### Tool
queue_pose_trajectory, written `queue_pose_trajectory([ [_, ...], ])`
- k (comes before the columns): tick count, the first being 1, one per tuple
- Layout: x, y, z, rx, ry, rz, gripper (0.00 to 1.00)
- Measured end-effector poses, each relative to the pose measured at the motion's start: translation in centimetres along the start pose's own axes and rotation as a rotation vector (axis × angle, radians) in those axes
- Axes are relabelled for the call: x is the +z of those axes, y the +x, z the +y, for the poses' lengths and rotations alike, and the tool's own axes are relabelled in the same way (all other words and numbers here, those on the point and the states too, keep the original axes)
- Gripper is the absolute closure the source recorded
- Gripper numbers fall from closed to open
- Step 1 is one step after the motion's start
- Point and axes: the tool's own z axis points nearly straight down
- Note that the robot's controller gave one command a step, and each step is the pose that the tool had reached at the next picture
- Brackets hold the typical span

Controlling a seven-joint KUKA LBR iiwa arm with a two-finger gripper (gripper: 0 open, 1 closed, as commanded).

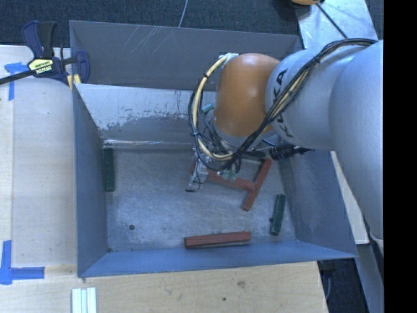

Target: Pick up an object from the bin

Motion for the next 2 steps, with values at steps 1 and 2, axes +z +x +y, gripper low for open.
queue_pose_trajectory([
  [1, -5.8, 1.1, 0.9, -0.064, -0.001, -0.009, 1.00],
  [2, -14.5, 0.9, 1.3, -0.301, -0.003, -0.015, 1.00],
])
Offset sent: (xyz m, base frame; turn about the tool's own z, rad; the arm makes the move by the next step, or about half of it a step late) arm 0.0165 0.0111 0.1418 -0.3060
